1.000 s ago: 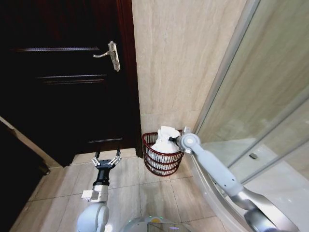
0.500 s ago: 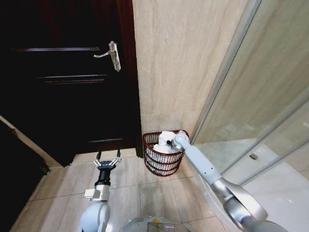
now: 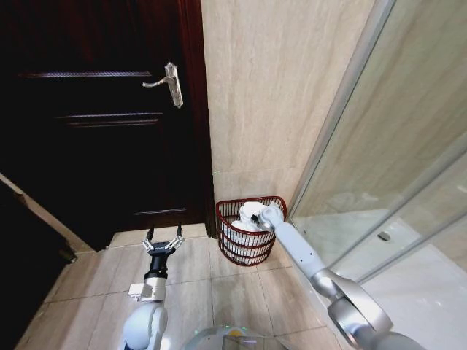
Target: Discard the used towel into the hamper.
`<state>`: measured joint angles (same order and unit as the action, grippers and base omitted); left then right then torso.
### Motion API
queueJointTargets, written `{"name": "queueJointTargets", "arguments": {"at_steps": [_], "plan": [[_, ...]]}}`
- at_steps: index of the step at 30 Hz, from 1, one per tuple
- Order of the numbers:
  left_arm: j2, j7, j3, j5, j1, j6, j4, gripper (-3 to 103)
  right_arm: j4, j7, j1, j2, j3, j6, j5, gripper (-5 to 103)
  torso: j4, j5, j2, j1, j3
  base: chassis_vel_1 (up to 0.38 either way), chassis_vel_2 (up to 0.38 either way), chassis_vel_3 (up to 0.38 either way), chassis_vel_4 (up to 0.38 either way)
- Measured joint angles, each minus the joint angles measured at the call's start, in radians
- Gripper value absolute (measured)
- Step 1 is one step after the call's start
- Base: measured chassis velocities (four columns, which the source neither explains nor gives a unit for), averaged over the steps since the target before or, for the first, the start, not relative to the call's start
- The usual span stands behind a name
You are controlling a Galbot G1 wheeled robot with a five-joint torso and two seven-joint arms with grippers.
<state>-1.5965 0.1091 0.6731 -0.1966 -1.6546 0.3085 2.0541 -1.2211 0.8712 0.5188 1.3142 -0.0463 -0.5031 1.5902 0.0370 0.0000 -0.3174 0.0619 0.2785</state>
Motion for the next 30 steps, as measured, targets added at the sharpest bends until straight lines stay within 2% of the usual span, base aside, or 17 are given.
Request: {"name": "queueJointTargets", "arguments": {"at_steps": [1, 2, 5, 7, 10, 11, 14, 15, 18, 20, 21, 22, 24, 25, 28, 29, 30], "plan": [[0.000, 0.000, 0.000, -0.002, 0.002, -0.002, 0.002, 100, -0.037, 0.010, 0.006, -0.009, 0.001, 0.003, 0.003, 20, 0.0004, 0.0002, 0.000, 0.000, 0.000, 0.000, 0.000, 0.000, 0.000], [0.000, 0.000, 0.000, -0.002, 0.002, -0.002, 0.002, 100, -0.037, 0.010, 0.006, -0.009, 0.001, 0.003, 0.003, 20, 0.0004, 0.0002, 0.000, 0.000, 0.000, 0.000, 0.000, 0.000, 0.000], [0.002, 0.001, -0.002, -0.012, 0.003, -0.004, 0.006, 100, -0.184, 0.015, 0.035, -0.060, -0.009, 0.003, -0.040, 36, 0.0005, 0.0002, 0.000, 0.000, 0.000, 0.000, 0.000, 0.000, 0.000], [0.003, 0.002, -0.002, -0.017, 0.002, -0.004, 0.008, 100, -0.226, 0.013, 0.044, -0.075, -0.015, 0.006, -0.060, 36, 0.0004, 0.0002, 0.000, 0.000, 0.000, 0.000, 0.000, 0.000, 0.000], [0.006, 0.008, -0.001, -0.034, -0.001, -0.004, 0.009, 100, -0.368, 0.012, 0.071, -0.124, -0.021, 0.012, -0.111, 52, 0.0002, 0.0001, 0.000, 0.000, 0.000, 0.000, 0.000, 0.000, 0.000], [0.006, 0.008, -0.001, -0.034, -0.001, -0.004, 0.009, 100, -0.368, 0.012, 0.071, -0.124, -0.021, 0.012, -0.111, 52, 0.0002, 0.0001, 0.000, 0.000, 0.000, 0.000, 0.000, 0.000, 0.000], [0.020, 0.014, 0.003, -0.057, -0.004, 0.000, 0.012, 100, -0.465, 0.018, 0.081, -0.159, -0.025, 0.016, -0.139, 69, 0.0003, 0.0001, -0.001, 0.000, 0.000, 0.000, 0.000, 0.000, 0.000], [0.020, 0.014, 0.003, -0.057, -0.004, 0.000, 0.012, 100, -0.465, 0.018, 0.081, -0.159, -0.025, 0.016, -0.139, 69, 0.0003, 0.0001, -0.001, 0.000, 0.000, 0.000, 0.000, 0.000, 0.000], [0.023, 0.018, 0.010, -0.076, -0.009, 0.003, 0.013, 100, -0.545, 0.025, 0.097, -0.193, -0.028, 0.027, -0.176, 79, 0.0005, 0.0002, -0.001, 0.000, 0.000, 0.000, 0.000, 0.000, 0.000], [0.023, 0.022, 0.014, -0.087, -0.011, 0.006, 0.012, 100, -0.609, 0.005, 0.120, -0.220, -0.018, 0.041, -0.218, 90, 0.0007, 0.0002, -0.001, 0.000, 0.000, 0.000, 0.000, 0.000, 0.000], [0.023, 0.022, 0.014, -0.087, -0.011, 0.006, 0.012, 100, -0.609, 0.005, 0.120, -0.220, -0.018, 0.041, -0.218, 90, 0.0007, 0.0002, -0.001, 0.000, 0.000, 0.000, 0.000, 0.000, 0.000], [0.023, 0.021, 0.016, -0.092, -0.011, 0.007, 0.010, 100, -0.643, -0.033, 0.141, -0.238, -0.005, 0.050, -0.254, 95, 0.0006, 0.0002, -0.001, 0.000, 0.000, 0.000, 0.000, 0.000, 0.000], [0.023, 0.019, 0.021, -0.107, -0.011, 0.009, 0.004, 100, -0.707, -0.167, 0.216, -0.277, 0.037, 0.077, -0.392, 99, 0.0005, 0.0000, -0.001, 0.000, 0.000, 0.000, 0.000, 0.000, 0.000], [0.023, 0.019, 0.021, -0.107, -0.011, 0.009, 0.004, 100, -0.707, -0.167, 0.216, -0.277, 0.037, 0.077, -0.392, 99, 0.0005, 0.0000, -0.001, 0.000, 0.000, 0.000, 0.000, 0.000, 0.000], [0.028, 0.017, 0.026, -0.129, -0.008, 0.016, -0.003, 100, -0.748, -0.369, 0.388, -0.299, 0.124, 0.163, -0.682, 100, 0.0000, 0.0003, -0.001, 0.000, 0.000, 0.000, 0.000, 0.000, 0.000], [0.028, 0.017, 0.026, -0.129, -0.008, 0.016, -0.003, 100, -0.748, -0.369, 0.388, -0.299, 0.124, 0.163, -0.682, 100, 0.0000, 0.0003, -0.001, 0.000, 0.000, 0.000, 0.000, 0.000, 0.000], [0.027, 0.014, 0.027, -0.129, -0.006, 0.016, -0.007, 100, -0.756, -0.415, 0.453, -0.295, 0.151, 0.212, -0.805, 100, -0.0001, 0.0004, -0.001, 0.000, 0.000, 0.000, 0.000, 0.000, 0.000]]}}
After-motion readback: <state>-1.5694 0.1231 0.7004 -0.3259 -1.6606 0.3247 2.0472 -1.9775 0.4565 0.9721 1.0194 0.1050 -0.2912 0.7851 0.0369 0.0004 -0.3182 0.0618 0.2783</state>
